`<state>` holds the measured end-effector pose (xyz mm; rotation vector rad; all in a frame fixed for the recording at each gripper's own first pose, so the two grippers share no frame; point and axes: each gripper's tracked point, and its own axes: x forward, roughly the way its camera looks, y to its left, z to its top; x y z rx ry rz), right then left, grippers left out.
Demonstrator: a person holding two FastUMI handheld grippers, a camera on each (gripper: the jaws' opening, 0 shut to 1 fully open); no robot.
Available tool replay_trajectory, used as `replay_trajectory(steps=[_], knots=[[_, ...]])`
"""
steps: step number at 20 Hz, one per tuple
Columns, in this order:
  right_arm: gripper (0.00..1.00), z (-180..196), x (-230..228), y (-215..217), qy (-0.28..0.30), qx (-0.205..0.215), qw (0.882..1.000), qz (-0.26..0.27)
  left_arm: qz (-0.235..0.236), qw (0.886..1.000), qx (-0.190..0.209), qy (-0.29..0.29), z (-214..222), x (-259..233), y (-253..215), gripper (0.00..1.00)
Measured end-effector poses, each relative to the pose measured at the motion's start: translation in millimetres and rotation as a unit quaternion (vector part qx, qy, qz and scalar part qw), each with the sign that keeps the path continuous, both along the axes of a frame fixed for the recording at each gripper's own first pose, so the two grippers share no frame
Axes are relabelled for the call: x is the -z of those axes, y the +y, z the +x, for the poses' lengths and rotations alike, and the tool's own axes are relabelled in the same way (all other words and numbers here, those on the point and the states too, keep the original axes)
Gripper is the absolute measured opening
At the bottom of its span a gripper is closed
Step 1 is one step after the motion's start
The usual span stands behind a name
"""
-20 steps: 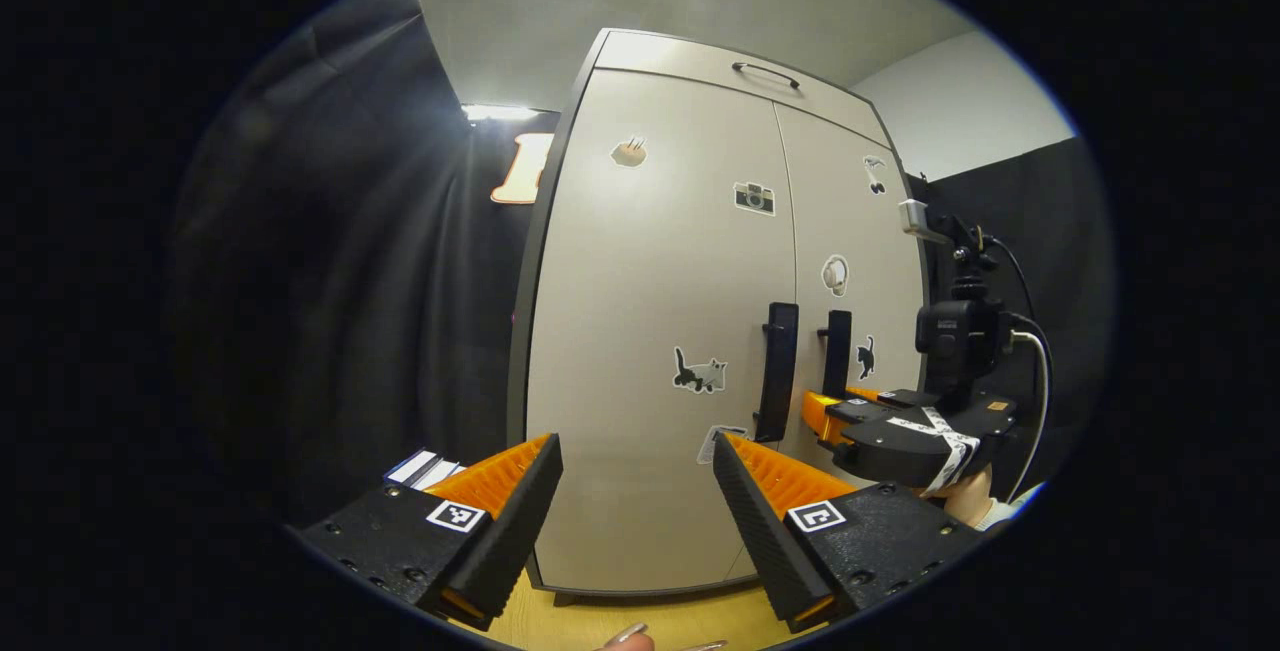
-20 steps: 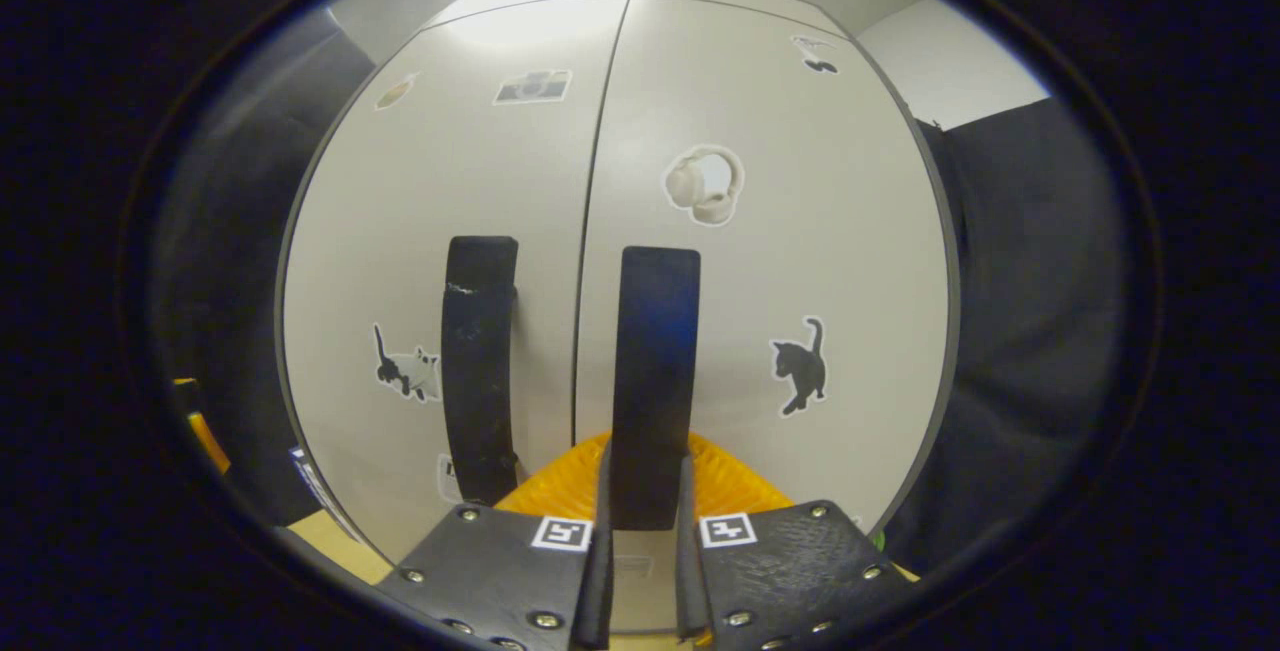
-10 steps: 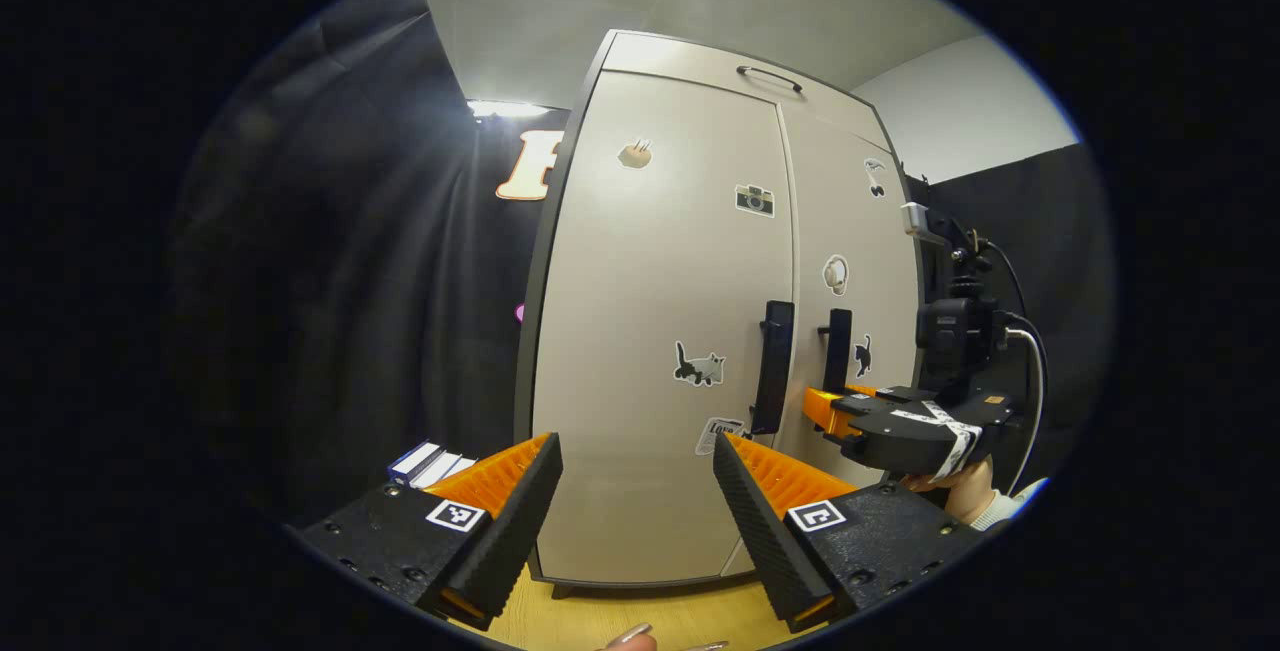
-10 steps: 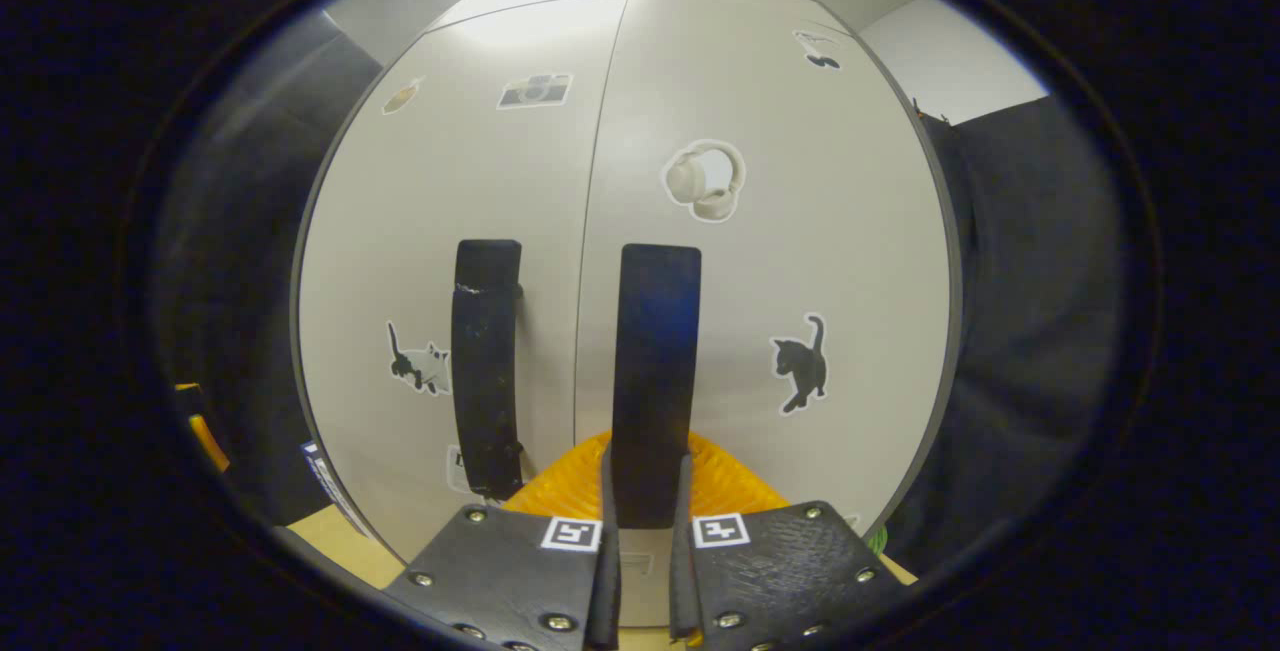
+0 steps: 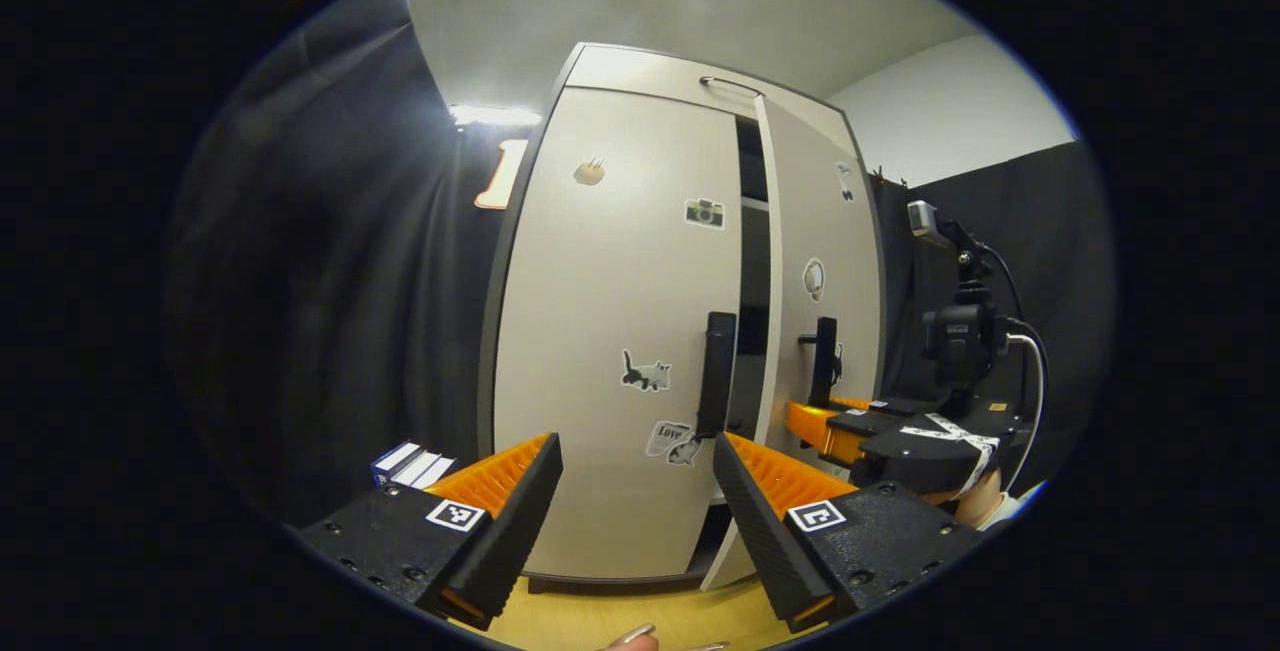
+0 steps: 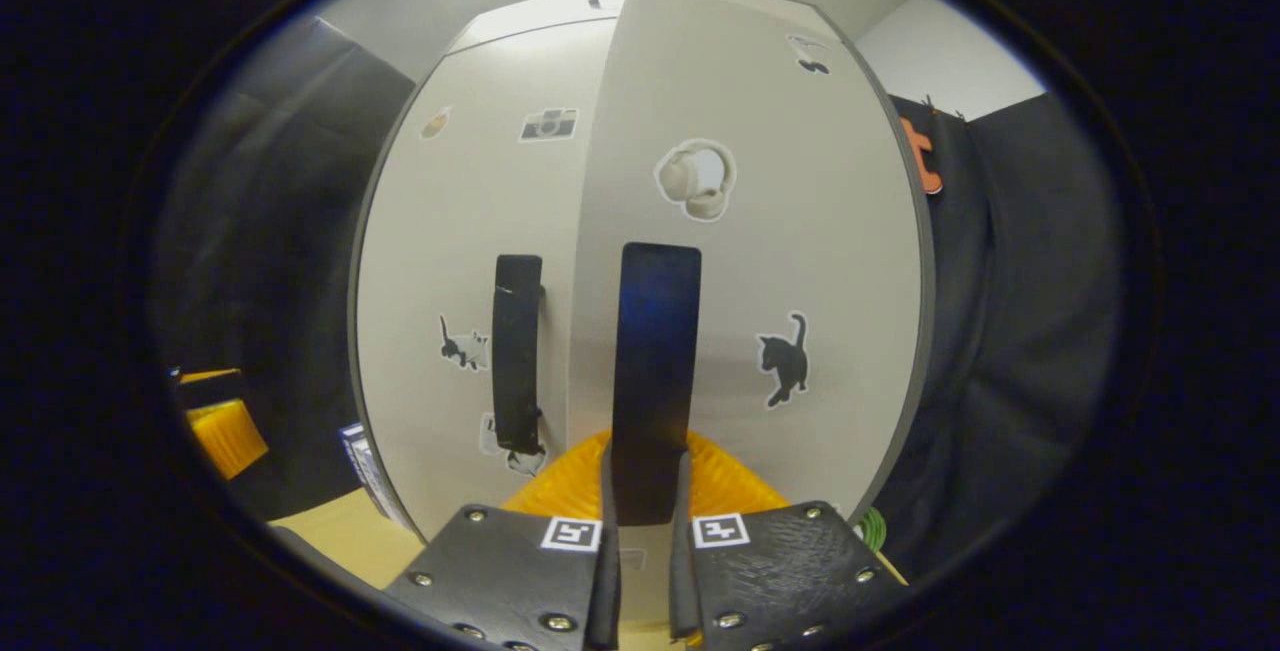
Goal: Open the right door of the double-door shoe cabinet with the right hand, and open the left door with the left hand.
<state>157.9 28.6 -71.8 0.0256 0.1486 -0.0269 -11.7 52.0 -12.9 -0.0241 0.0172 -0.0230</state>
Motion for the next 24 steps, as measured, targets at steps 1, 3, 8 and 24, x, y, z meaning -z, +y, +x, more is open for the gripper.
replay_trajectory(steps=[1,3,8,24], knots=[[0.19,-4.0,-0.8,-1.2,0.001,-0.007,1.0,0.001,0.004,1.0,0.001,-0.005,-3.5,-4.1,-8.5,0.92],[0.19,-11.7,-3.3,-4.0,-0.002,-0.024,1.0,0.011,0.012,1.0,0.0,-0.012,-10.2,-9.8,-25.2,0.94],[0.19,-36.4,-6.3,-12.2,-0.001,-0.067,0.998,0.02,0.027,0.999,-0.017,-0.012,-24.3,-13.0,-67.7,0.94],[0.19,-115.9,-17.3,-110.4,-0.007,-0.108,0.993,0.049,0.006,1.0,-0.023,0.0,-45.3,-1.8,-192.3,0.94]])
